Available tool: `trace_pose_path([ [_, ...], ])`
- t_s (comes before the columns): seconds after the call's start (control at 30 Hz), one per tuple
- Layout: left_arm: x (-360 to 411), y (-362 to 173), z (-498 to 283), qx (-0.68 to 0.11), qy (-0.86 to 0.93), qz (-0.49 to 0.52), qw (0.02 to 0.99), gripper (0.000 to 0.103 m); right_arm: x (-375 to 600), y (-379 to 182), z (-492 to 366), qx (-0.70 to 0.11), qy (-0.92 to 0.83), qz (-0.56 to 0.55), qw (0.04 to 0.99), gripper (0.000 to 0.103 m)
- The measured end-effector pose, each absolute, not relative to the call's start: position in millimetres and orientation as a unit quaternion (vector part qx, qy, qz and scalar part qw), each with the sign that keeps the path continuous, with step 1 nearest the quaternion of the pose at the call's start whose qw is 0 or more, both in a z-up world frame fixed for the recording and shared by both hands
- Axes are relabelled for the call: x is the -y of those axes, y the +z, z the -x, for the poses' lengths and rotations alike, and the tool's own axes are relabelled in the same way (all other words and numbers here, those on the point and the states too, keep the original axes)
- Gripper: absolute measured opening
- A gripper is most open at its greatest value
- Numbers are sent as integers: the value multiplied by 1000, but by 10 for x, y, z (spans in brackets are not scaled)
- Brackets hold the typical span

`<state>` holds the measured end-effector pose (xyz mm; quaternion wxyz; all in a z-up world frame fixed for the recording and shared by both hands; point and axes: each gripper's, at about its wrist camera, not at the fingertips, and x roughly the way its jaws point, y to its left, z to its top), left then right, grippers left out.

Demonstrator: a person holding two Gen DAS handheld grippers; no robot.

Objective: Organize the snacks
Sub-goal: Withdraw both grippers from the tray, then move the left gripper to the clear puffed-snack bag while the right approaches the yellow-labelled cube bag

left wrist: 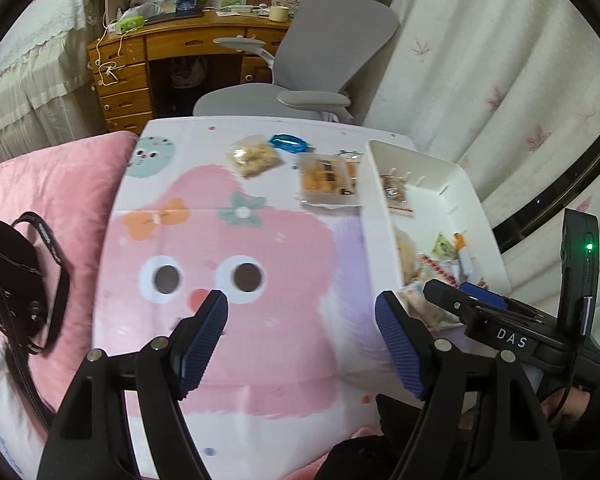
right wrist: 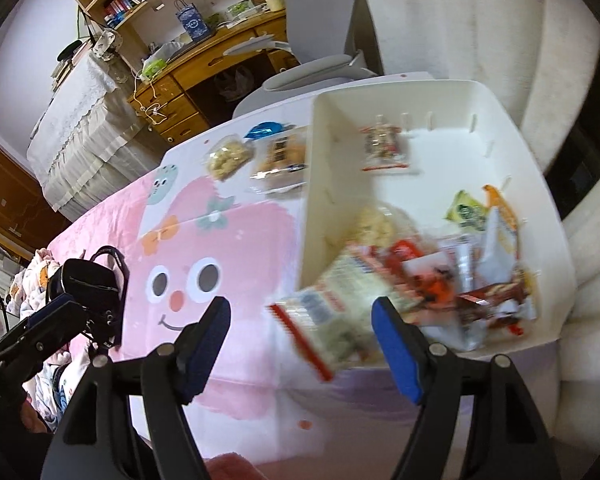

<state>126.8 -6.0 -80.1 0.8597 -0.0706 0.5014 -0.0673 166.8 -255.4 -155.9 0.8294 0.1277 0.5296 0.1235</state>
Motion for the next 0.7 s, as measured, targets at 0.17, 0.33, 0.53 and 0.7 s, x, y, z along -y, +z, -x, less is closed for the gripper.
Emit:
trace_pose_path([
  [0.17,-302,-800,-1276,-506,-74,50,858,76,2179,-1593,-1599,-529,108,-140,830,75],
  [0.33,-639,-831,-1320,-514,-99,25,852,77,1849,-1668,-1513,-526,88,-153,832,81],
  [0.53,-868,-941,-1459,-543,-126,19,830,77,1568,-1734,-1399,-534,56,-150,830,81],
  [0.7,-931,-972,-1628,-551,-140,22,822,78,1452,-1640,-1331,-531,39,-124,838,82],
])
